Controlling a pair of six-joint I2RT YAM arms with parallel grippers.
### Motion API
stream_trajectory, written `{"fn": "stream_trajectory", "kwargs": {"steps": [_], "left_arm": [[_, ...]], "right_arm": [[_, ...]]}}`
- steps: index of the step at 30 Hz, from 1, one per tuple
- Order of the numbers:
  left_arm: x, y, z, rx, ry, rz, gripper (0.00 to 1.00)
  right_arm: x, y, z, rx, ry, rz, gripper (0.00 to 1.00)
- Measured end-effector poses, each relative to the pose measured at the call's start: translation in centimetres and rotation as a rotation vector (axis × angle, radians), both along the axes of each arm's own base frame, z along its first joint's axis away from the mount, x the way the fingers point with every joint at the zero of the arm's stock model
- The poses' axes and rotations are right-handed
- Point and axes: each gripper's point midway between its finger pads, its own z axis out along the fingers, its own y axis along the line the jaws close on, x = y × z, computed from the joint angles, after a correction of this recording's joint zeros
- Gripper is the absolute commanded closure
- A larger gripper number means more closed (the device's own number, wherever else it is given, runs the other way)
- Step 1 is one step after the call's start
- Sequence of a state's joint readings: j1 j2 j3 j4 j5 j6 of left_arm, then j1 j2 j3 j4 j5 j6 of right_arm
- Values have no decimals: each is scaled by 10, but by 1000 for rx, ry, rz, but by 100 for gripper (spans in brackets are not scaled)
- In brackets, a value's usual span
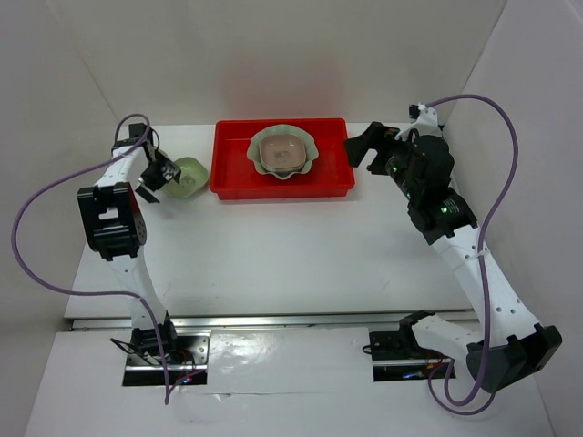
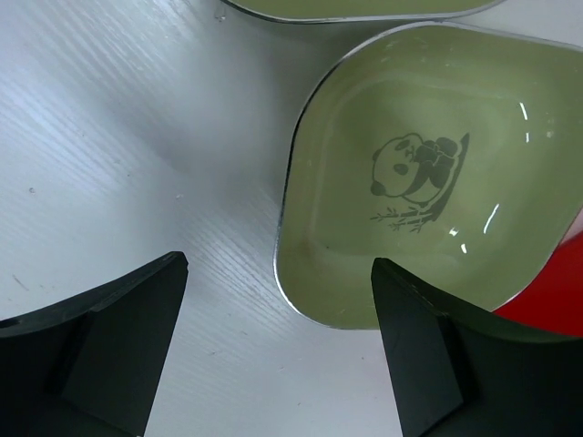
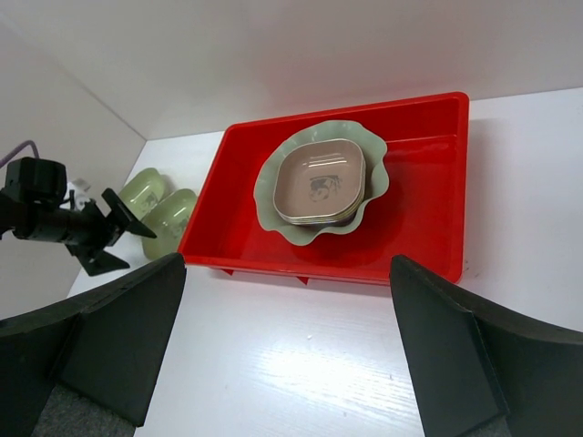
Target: Place the plates into the plastic bin on the countertop
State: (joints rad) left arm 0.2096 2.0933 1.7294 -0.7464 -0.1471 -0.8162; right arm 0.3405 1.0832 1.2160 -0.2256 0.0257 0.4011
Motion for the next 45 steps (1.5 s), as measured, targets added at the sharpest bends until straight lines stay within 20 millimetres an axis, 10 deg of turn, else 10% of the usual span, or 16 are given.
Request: {"fn": "stream_trajectory", "kwargs": {"steps": [14,19,21,25,30,37,45], "left_arm": [[-9,3,-41,39,81,21,12],[-10,1,-43,65,92,38,53],[-9,-1,-43,76,90,40,96],[-3,-5,-20,80,17,74,100],[-46,-25,-28,44,76,140,100],[-136,-60,24,99,120,112,100],[-114,-59,177,279,-208,131,100]], "right_arm": [[0,1,0,-1,-1,7,0],[0,0,0,-1,-1,5,0],[0,-1,0,-1,-1,2,0],[1,-2,0,-4,-2,-1,0],[1,-1,0,-4,-2,3,0],[1,0,2,10,-7,19,0],[0,2,4,14,-12,27,0]]}}
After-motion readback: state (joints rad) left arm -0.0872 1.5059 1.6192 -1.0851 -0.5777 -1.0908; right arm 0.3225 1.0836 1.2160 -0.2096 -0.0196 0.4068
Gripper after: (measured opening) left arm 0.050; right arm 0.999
